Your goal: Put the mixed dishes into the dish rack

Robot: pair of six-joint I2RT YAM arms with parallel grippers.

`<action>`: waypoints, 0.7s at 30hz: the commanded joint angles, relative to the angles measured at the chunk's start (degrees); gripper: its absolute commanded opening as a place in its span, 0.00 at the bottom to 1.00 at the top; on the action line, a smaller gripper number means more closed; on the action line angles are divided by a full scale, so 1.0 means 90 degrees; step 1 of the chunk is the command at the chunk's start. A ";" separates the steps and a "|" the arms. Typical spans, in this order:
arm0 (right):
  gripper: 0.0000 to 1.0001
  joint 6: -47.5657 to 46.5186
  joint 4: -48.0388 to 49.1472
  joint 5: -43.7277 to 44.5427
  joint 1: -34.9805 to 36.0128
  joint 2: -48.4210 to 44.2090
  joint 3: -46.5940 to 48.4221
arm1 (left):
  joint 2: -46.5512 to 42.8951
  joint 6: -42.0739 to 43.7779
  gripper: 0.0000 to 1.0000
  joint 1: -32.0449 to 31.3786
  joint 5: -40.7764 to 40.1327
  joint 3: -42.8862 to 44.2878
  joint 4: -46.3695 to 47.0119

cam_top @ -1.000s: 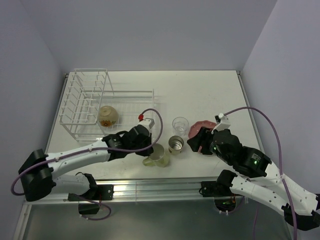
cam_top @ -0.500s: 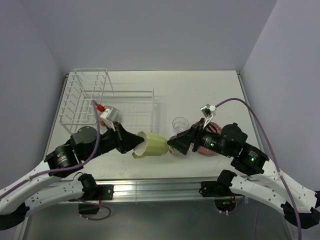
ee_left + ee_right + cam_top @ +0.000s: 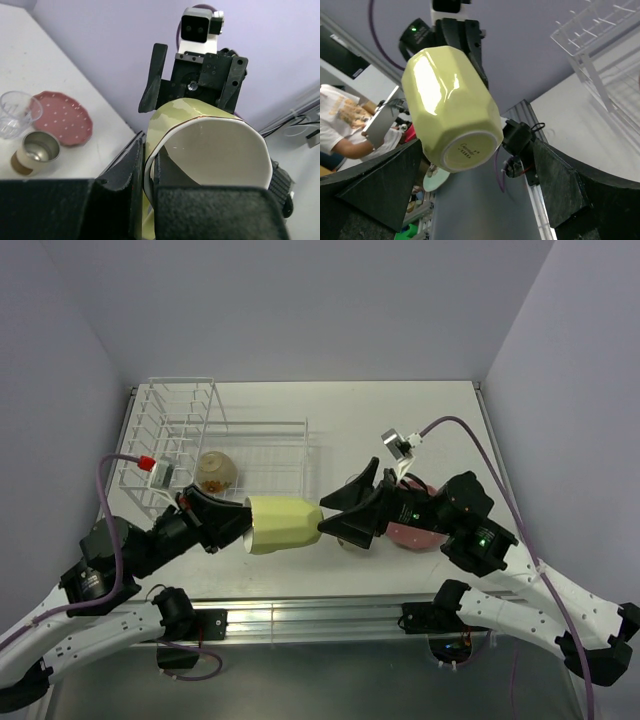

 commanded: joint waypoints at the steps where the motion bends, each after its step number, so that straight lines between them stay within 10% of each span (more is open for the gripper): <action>1: 1.00 0.0243 0.1167 -0.0585 0.0017 0.0026 0.0094 | -0.0205 -0.0468 0.00 -0.0011 0.0065 -0.0118 0.1645; 21: 1.00 0.0468 0.2506 -0.0889 0.0144 0.0787 0.0269 | -0.0576 -0.1075 0.00 -0.0011 -0.0297 -0.0744 0.2897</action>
